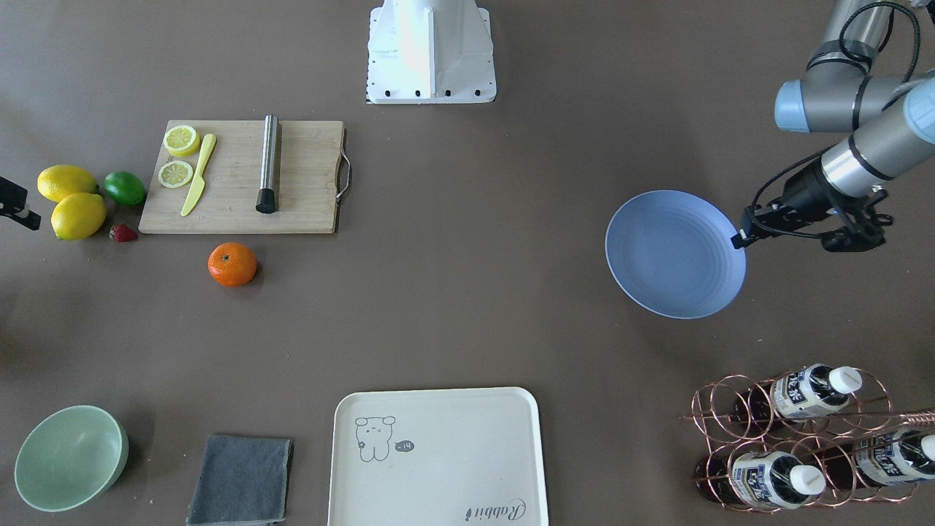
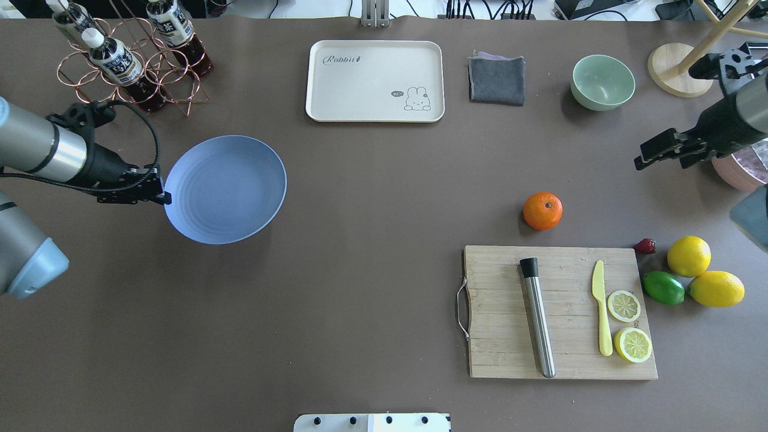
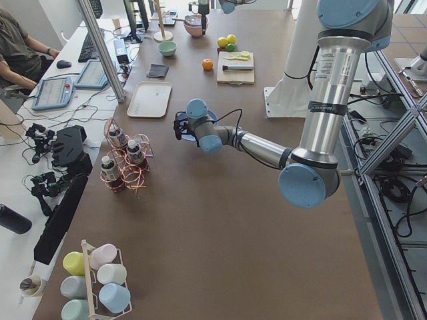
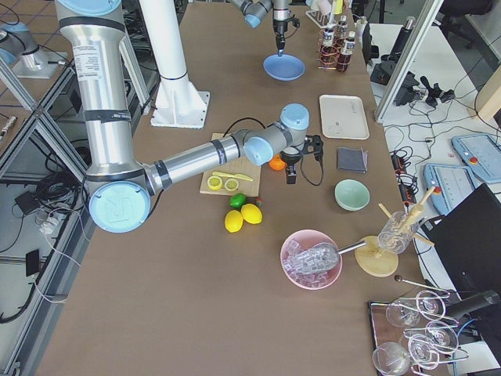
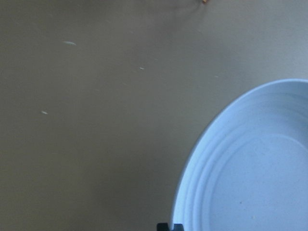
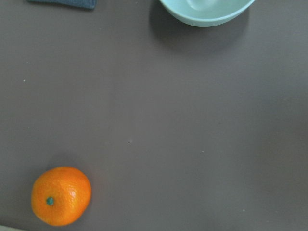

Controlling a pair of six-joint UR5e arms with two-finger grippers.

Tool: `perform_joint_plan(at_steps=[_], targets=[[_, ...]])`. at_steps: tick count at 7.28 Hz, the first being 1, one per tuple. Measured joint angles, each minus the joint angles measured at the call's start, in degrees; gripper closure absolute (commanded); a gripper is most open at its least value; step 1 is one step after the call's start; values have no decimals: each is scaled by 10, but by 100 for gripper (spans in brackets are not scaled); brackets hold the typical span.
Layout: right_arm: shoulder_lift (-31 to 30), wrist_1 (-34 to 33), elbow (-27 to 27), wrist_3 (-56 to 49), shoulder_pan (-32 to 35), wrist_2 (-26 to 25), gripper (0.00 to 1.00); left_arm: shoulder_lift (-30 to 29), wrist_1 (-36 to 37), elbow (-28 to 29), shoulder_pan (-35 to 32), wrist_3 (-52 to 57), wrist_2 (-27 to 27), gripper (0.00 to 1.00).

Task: Pick orange to plate
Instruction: 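Push the blue plate inward with the left gripper while the right reaches the orange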

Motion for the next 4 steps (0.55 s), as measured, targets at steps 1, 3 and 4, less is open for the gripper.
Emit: perform_joint_plan(at_steps=[1, 3, 4], targets=[[20, 8, -1, 54, -43, -31, 3, -33, 20, -10, 48, -52, 42, 100], [52, 11, -4, 113, -116, -92, 3, -97, 119, -48, 131, -108, 127, 100], [58, 11, -6, 122, -140, -112, 4, -119, 148, -59, 168, -130, 164, 100]])
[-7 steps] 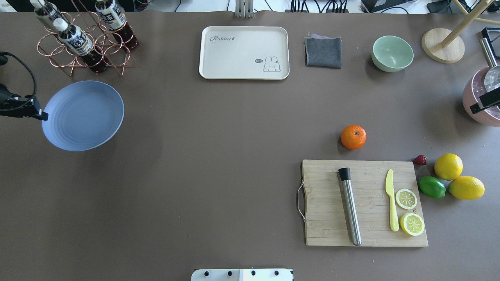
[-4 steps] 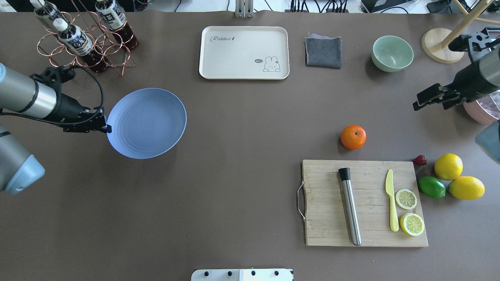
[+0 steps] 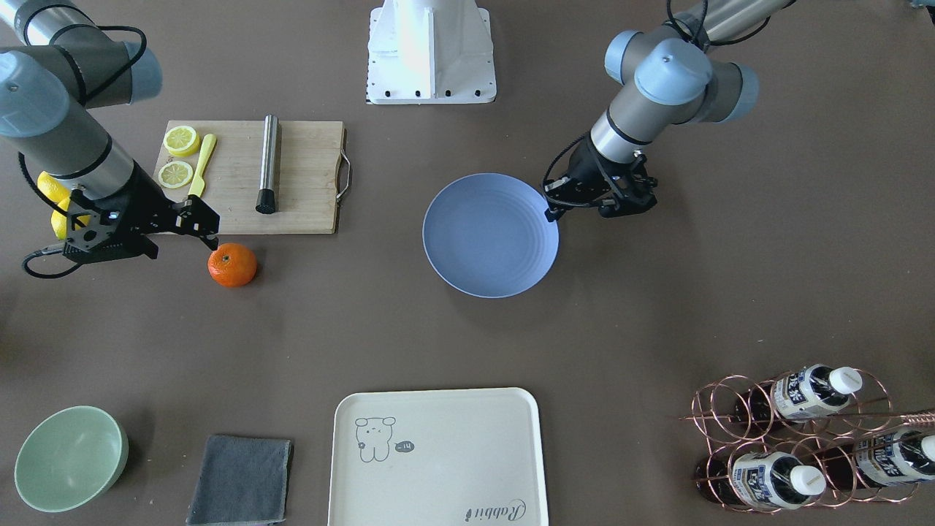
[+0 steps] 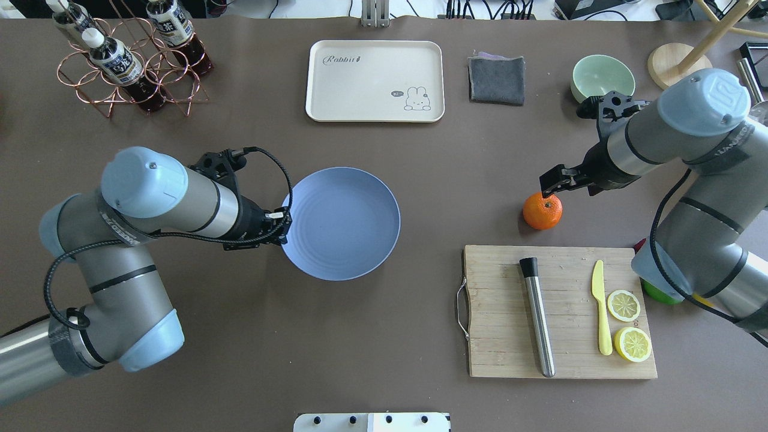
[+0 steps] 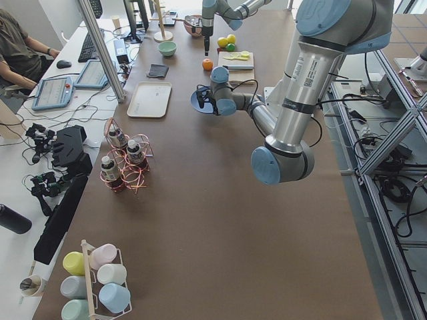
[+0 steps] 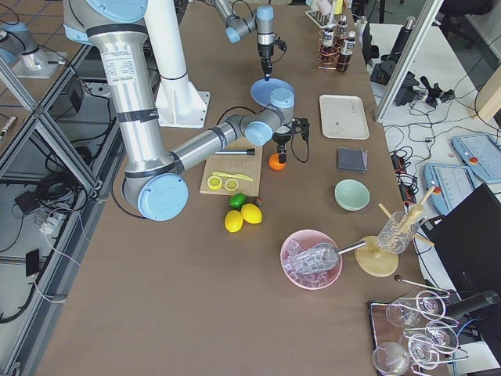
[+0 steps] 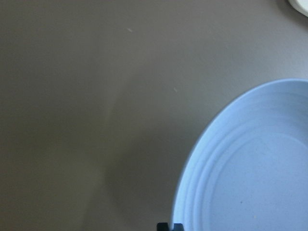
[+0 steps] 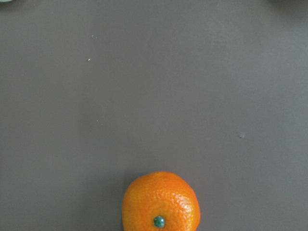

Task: Pick orange to plate
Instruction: 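Push the blue plate inward with the left gripper while the right reaches the orange, then close the right gripper around the orange tangerine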

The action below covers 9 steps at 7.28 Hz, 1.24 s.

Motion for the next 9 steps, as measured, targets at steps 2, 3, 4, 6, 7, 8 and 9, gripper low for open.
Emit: perform_joint_plan(at_steps=[2, 3, 4, 6, 7, 8, 9], targets=[[4, 0, -12, 5, -33, -31, 5, -28, 18, -2, 59, -33, 56, 100], [4, 0, -19, 6, -44, -38, 5, -34, 20, 0, 76, -38, 73, 100], [6, 0, -24, 7, -52, -43, 5, -34, 21, 1, 81, -39, 79, 100], [21, 0, -48, 6, -60, -50, 8, -32, 20, 5, 82, -36, 82, 100], [29, 0, -59, 4, -61, -52, 10, -32, 20, 6, 81, -35, 83, 100], [32, 0, -66, 2, -60, -53, 11, -31, 20, 6, 81, -35, 83, 100], [35, 0, -71, 0, -58, -55, 17, -31, 20, 8, 80, -35, 83, 100]])
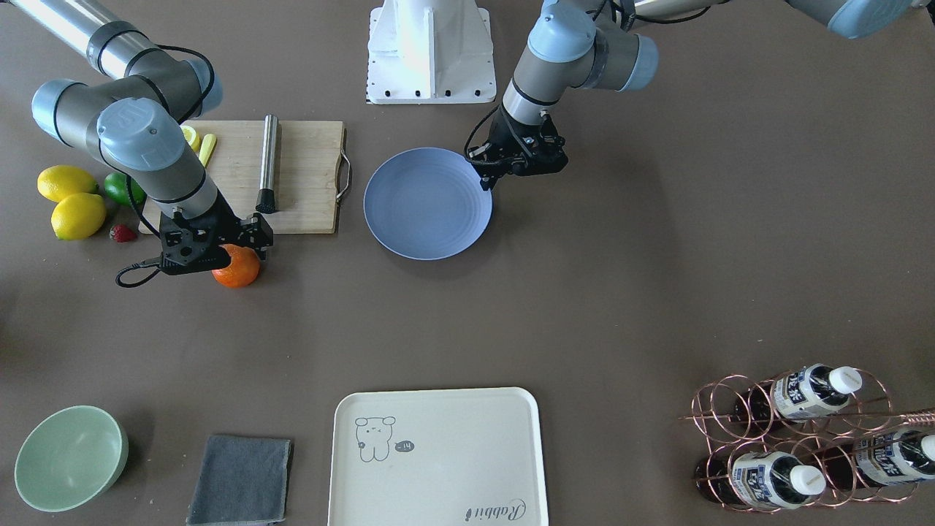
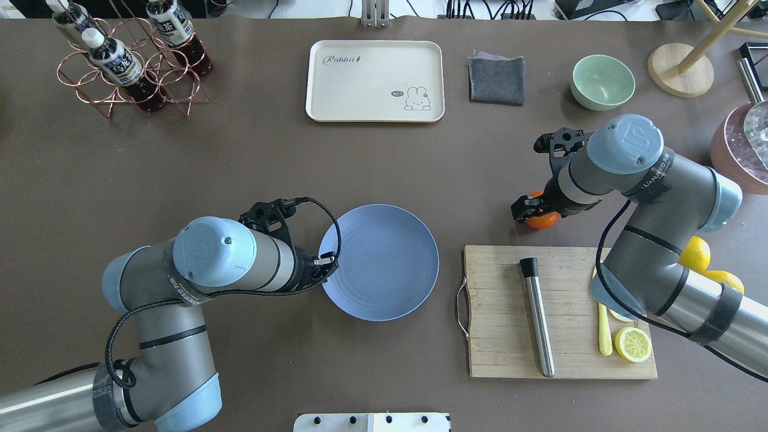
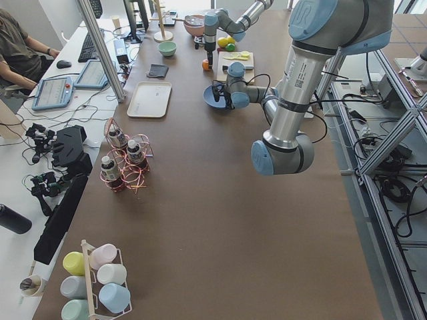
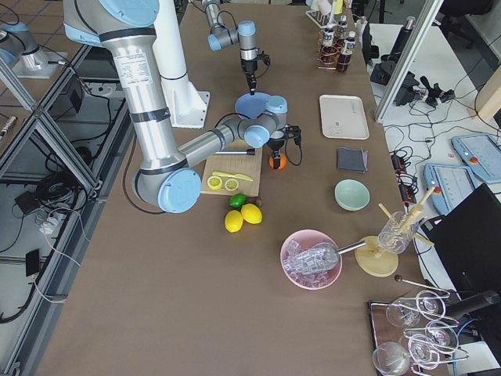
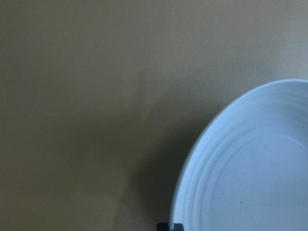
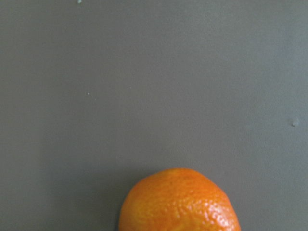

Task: Pick orange to plate
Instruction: 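Close the right gripper around the orange tangerine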

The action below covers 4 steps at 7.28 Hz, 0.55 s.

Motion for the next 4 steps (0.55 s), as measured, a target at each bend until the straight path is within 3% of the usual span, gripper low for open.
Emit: perform_joint_plan(at_steps=[1, 2, 3, 4], targets=[[2, 0, -4, -1, 1, -2, 33, 0, 0, 2, 0, 0, 0, 100], [4, 0, -6, -1, 2, -3, 71, 0, 0, 4, 0, 0, 1, 100], [5, 0, -6, -1, 4, -3, 100, 0, 0, 6, 0, 1, 1, 61], [7, -1, -6, -1, 7, -1, 100, 0, 0, 6, -2, 1, 1, 15]])
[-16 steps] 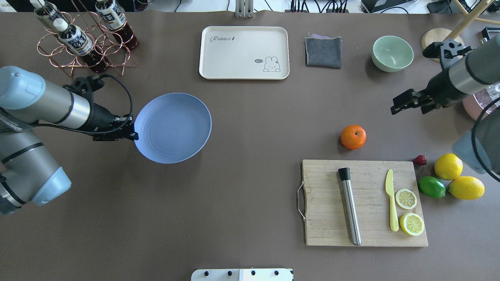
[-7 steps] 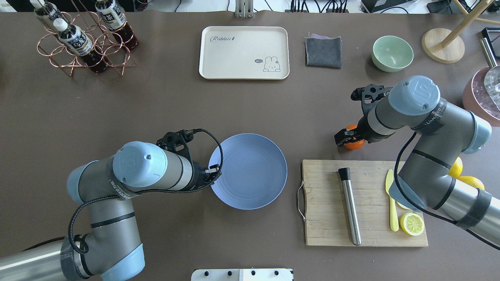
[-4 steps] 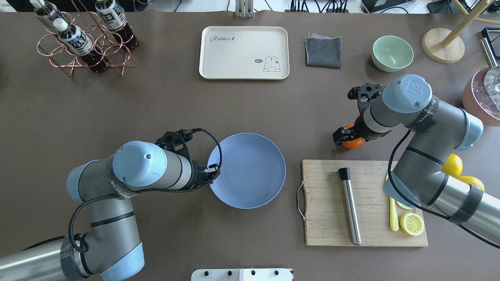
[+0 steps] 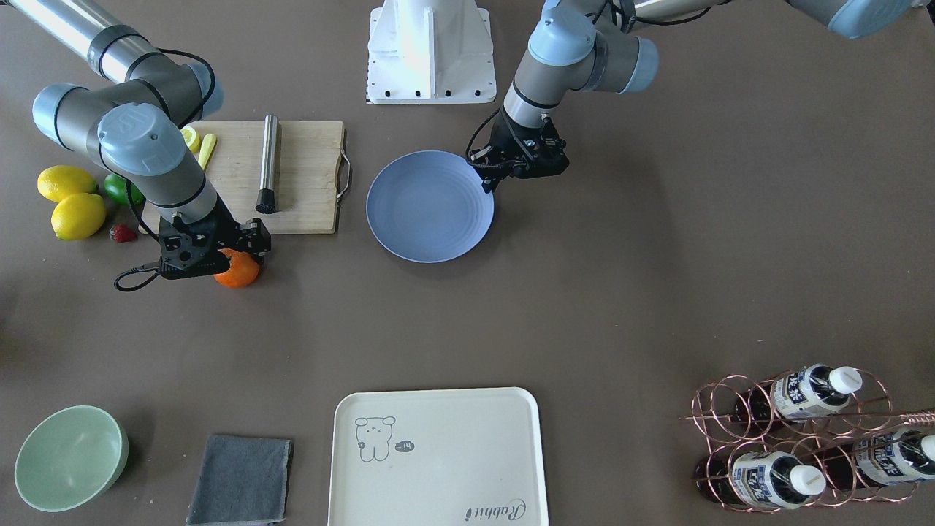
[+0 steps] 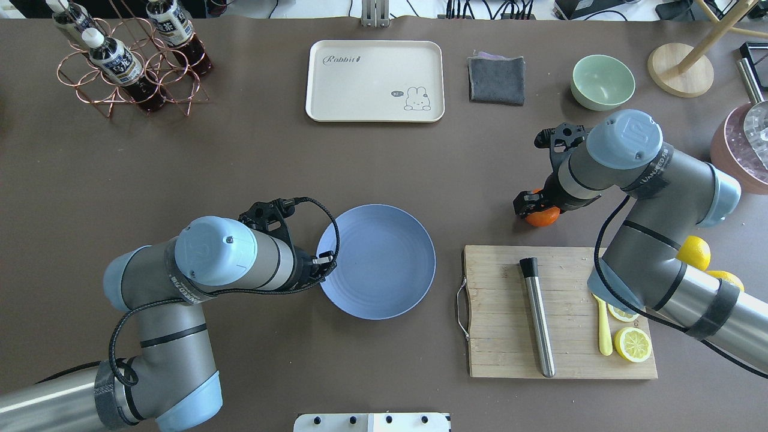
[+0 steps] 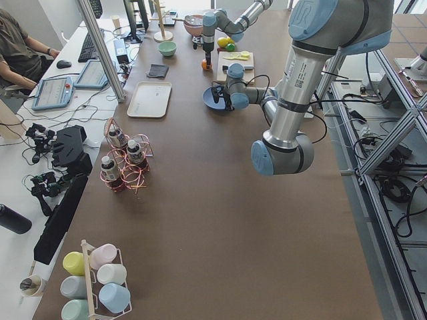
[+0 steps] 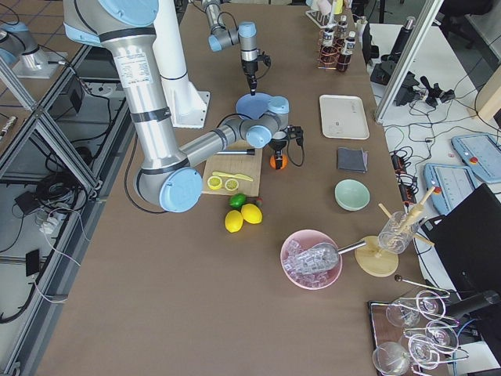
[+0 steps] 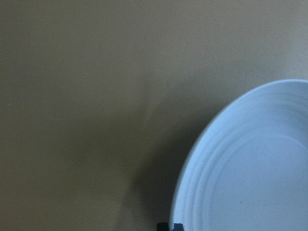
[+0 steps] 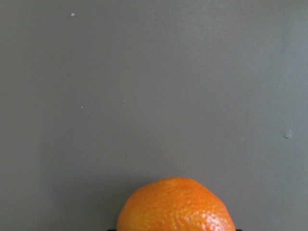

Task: Pick orange to plate
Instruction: 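Close the right gripper around the orange tangerine, then carry the orange with the right gripper over the blue plate and lower it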

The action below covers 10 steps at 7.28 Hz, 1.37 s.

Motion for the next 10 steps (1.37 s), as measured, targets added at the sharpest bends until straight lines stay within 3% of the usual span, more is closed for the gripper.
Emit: perform_joint_plan(at_steps=[1, 3, 7, 10], targets=[[9, -3, 2, 1, 6, 7, 100, 0, 0, -2, -2, 0, -1, 3], [58, -37, 24, 38, 4, 22, 100, 5, 1, -18, -17, 1, -6, 3], [186, -89, 27, 185, -136, -69, 100, 64, 0, -57, -101, 65, -84, 3], [231, -86, -20, 226, -197, -114, 100, 79, 0, -57, -124, 96, -97, 3]])
